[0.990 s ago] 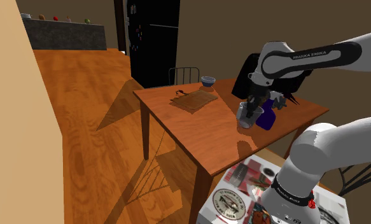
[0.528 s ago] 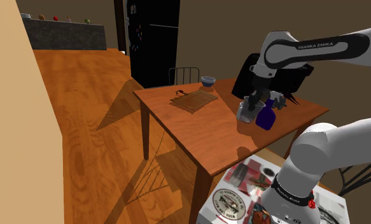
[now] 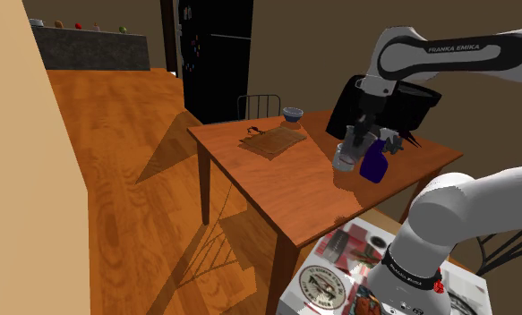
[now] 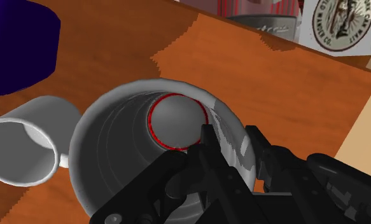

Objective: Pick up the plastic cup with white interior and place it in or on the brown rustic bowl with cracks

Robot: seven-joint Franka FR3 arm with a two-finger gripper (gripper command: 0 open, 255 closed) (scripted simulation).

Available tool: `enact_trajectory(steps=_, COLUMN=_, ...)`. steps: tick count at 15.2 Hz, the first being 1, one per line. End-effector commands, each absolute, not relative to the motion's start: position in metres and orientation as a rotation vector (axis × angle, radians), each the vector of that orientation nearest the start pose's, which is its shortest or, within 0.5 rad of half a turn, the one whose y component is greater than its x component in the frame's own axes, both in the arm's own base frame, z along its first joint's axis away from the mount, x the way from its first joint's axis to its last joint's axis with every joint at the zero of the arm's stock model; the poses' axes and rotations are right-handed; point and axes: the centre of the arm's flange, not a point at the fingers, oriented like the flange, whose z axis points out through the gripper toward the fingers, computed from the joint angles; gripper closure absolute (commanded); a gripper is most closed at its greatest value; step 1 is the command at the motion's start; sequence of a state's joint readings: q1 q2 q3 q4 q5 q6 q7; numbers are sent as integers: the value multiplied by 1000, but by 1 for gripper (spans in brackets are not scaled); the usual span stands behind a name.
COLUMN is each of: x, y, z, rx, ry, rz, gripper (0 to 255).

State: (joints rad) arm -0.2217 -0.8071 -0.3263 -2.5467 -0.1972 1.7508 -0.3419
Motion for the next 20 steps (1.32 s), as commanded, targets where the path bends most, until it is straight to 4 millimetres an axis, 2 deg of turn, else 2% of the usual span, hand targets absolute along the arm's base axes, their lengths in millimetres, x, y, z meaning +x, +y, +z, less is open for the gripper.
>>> enact_trajectory(steps=1, x=258, y=-191, z=517, rx=-3098, ry=110, rz=-8, gripper=255)
enact_trajectory(steps=5, x=258, y=-191, z=535, rx=-3098, ry=110, rz=-8, gripper=255)
enact_trajectory(steps=20, x=283, y=-386, z=554, rx=-3098, ry=110, rz=-8, gripper=255)
